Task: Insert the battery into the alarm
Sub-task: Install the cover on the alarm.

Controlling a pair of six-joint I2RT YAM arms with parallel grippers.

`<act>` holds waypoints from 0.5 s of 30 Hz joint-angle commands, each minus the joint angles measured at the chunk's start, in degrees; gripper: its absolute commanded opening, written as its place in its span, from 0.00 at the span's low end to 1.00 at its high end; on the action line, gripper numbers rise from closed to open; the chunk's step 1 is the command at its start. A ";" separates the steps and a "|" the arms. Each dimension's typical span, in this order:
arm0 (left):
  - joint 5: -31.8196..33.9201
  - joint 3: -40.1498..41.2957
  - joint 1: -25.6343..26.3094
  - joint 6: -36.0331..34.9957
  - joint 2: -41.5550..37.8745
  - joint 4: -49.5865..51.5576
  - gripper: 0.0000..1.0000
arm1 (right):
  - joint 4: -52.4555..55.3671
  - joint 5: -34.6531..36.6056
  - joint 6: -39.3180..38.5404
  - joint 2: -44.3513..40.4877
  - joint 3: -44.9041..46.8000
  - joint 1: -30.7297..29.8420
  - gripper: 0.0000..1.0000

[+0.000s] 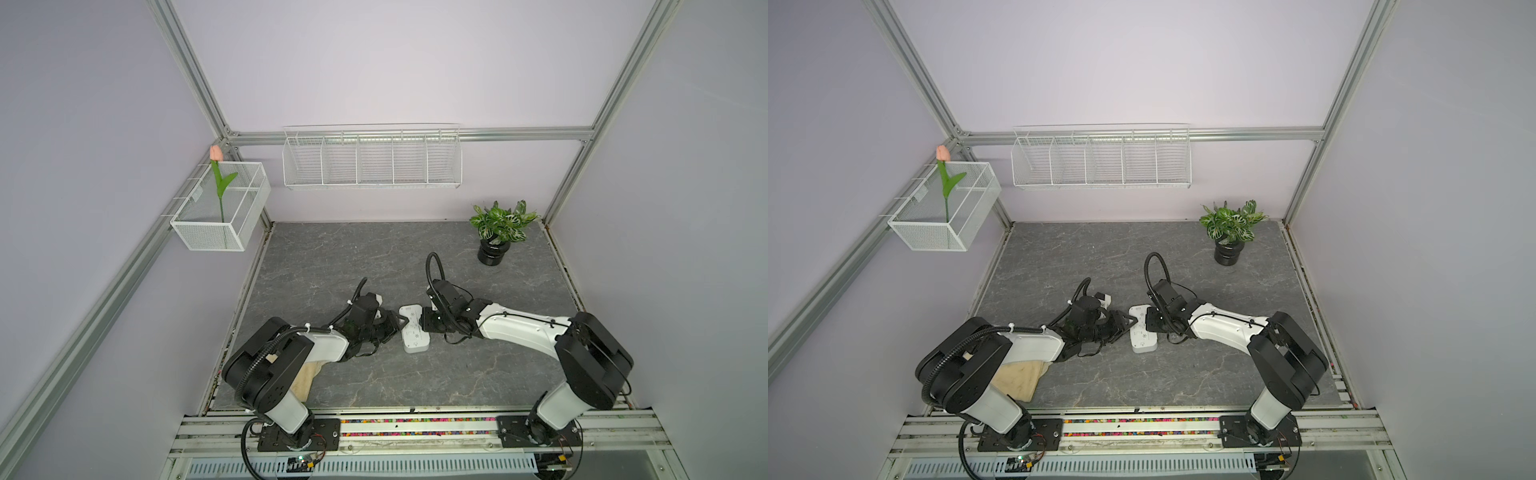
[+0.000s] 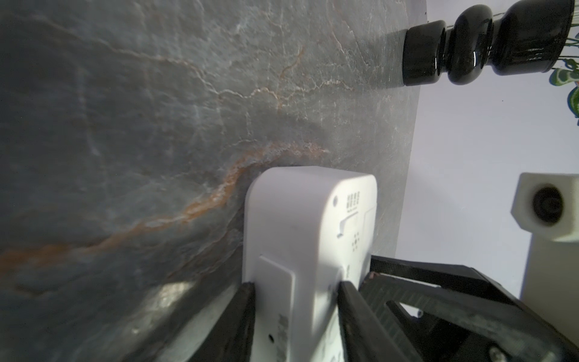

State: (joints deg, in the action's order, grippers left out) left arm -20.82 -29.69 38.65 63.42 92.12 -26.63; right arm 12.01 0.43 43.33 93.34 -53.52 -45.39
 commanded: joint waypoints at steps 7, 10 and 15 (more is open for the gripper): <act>-2.03 -1.33 2.13 1.81 1.81 -3.51 0.44 | -1.90 -4.03 1.67 3.47 -1.06 -2.39 0.24; -1.94 -1.34 2.30 1.89 1.67 -3.47 0.44 | -2.17 -3.87 2.16 3.76 -1.20 -2.68 0.24; -1.79 -1.59 2.78 2.06 1.58 -3.51 0.44 | -2.34 -3.64 2.80 4.17 -1.57 -3.37 0.24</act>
State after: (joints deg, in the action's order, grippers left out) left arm -19.46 -29.69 38.98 64.05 92.49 -27.55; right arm 12.21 1.83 44.73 94.19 -54.46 -45.84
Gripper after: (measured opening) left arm 0.439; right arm 0.242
